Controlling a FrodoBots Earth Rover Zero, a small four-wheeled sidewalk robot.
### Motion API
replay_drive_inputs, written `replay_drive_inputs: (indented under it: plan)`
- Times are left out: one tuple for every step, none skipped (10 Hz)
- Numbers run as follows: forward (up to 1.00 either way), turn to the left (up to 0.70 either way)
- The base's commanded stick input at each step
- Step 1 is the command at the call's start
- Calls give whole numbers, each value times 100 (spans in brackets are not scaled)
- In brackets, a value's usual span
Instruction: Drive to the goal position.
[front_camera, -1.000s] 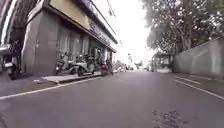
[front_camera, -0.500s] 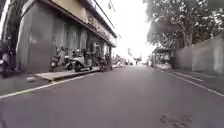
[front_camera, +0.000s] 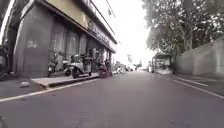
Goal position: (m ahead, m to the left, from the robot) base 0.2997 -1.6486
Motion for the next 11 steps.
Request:
replay_drive_inputs:
  plan:
    - [45, 27]
    - [45, 27]
    - [45, 27]
    - [45, 27]
    - [45, 18]
    - [45, 4]
    - [45, 0]
    - [45, 0]
    - [45, 0]
    - [45, 0]
    - [45, 0]
